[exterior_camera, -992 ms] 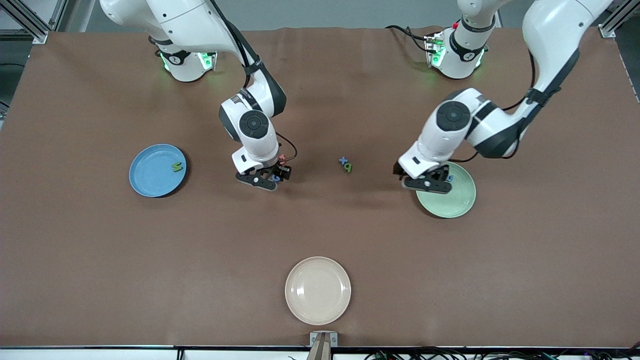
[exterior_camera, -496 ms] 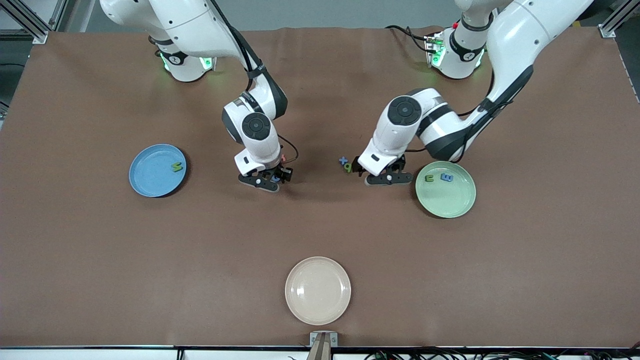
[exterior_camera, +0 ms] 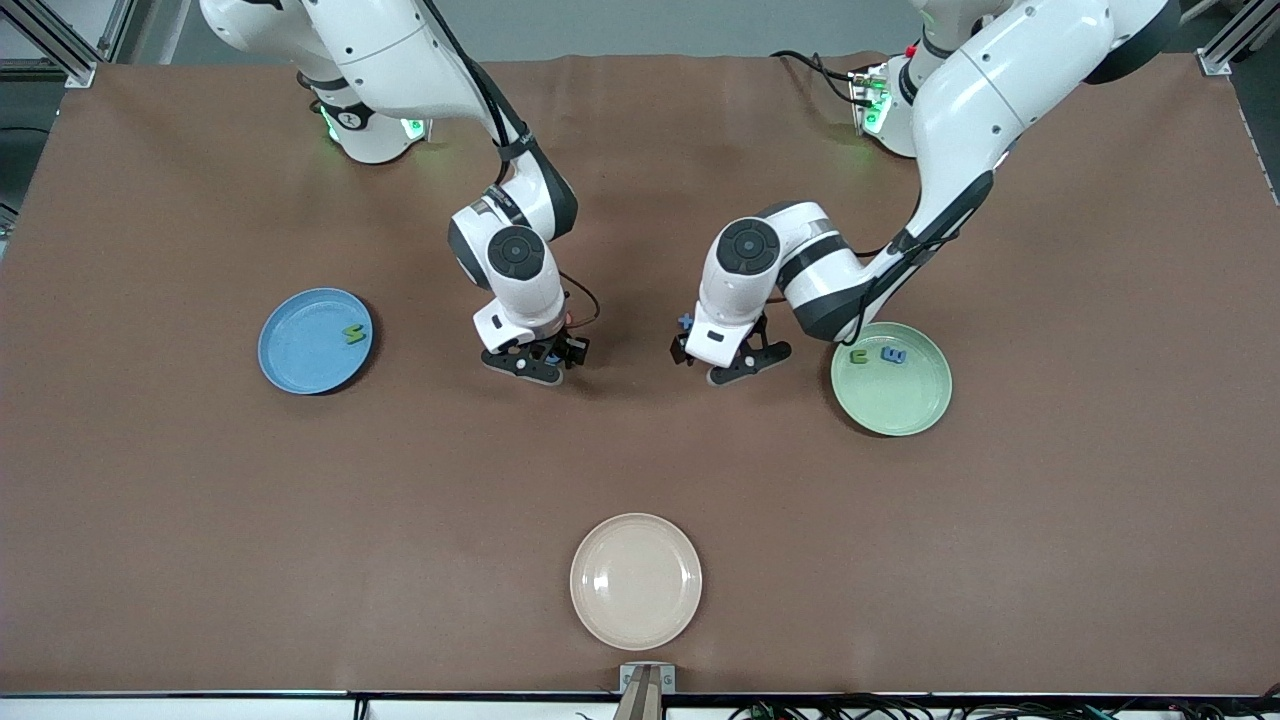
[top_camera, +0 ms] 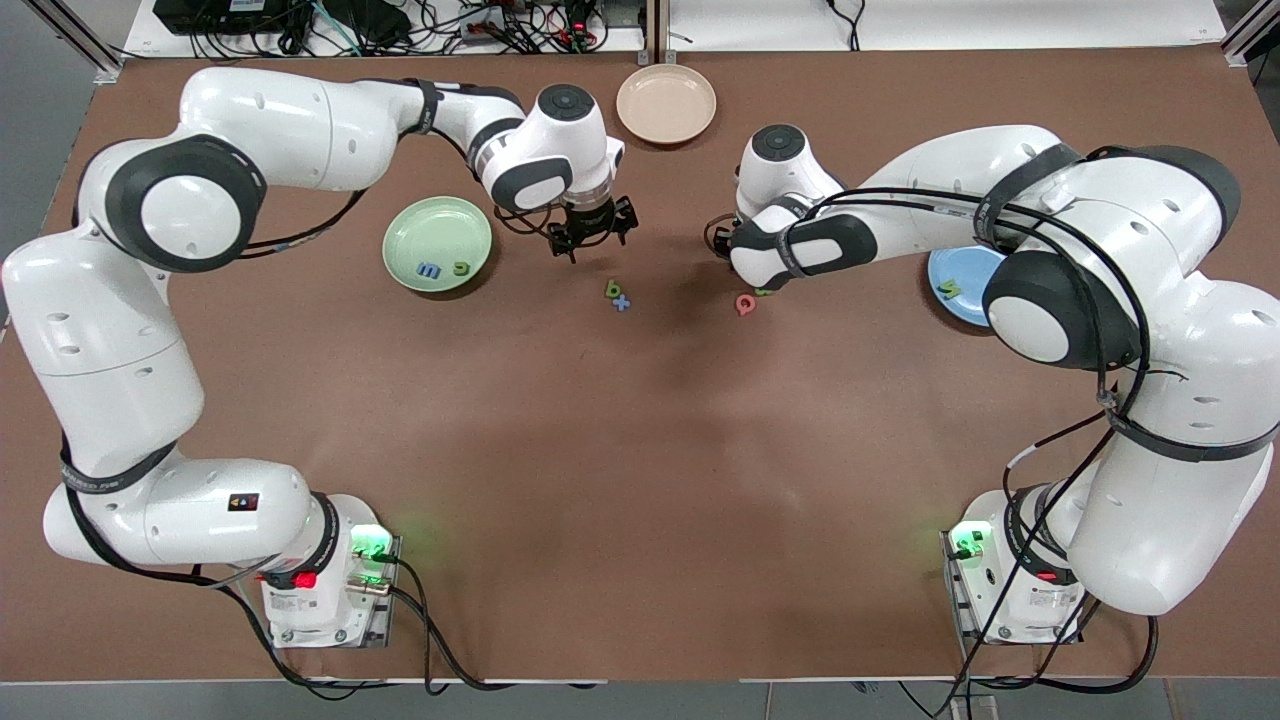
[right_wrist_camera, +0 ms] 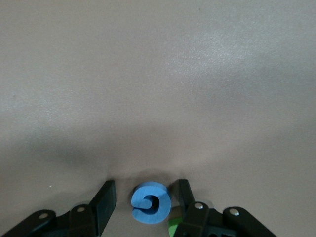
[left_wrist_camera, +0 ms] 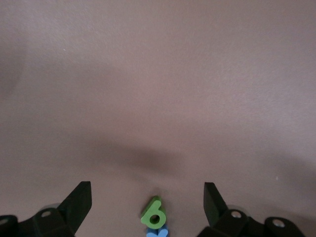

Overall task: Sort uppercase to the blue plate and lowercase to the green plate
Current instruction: 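Grasp the blue G with the right gripper while the left gripper grasps b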

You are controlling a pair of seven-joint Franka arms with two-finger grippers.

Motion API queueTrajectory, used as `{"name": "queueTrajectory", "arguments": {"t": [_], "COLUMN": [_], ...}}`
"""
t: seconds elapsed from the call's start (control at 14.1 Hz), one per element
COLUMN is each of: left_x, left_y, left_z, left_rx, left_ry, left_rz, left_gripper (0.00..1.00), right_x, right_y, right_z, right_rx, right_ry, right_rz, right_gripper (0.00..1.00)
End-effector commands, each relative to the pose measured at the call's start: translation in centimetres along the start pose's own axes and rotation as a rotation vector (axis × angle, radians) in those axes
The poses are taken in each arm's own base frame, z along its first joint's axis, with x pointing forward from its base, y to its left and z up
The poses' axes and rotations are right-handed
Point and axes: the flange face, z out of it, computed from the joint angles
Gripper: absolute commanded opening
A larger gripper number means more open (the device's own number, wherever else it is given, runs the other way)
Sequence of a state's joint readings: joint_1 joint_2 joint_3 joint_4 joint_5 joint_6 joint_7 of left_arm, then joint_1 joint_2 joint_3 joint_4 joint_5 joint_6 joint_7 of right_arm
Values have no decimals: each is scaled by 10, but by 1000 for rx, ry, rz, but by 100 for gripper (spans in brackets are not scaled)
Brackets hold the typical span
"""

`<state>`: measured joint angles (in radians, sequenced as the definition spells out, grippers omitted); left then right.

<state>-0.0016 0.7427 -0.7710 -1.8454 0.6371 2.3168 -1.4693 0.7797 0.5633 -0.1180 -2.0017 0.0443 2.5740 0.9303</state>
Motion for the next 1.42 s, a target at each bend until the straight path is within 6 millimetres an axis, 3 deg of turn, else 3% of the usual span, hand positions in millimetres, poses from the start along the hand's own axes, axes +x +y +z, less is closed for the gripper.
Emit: {"name": "queueTrajectory", "arguments": {"t": [0.0,0.43,0.85,1.13,1.35], "left_x": [-3,-26,-47,-46,-45], "left_y": [3,8,16,16,16], "left_z": [23,38,40,39,40], "left_rx": [5,24,29,30,31], "left_ry": [-42,-70,-96,-94,-92], "left_rz": [-20,-7,-16,-43,-39], "left_gripper": [100,94,74,54,52], "right_x": [-6,-11,-10,-10,-9], "right_y": [-6,-3,-3,-4,-2], "right_z": [5,9,6,3,3], "right_rx": [-13,-27,-24,-20,-29], "right_ry": [0,-11,-10,-9,-17], "right_rz": [-4,-5,-2,1,4], "right_gripper": [60,60,60,60,60]}}
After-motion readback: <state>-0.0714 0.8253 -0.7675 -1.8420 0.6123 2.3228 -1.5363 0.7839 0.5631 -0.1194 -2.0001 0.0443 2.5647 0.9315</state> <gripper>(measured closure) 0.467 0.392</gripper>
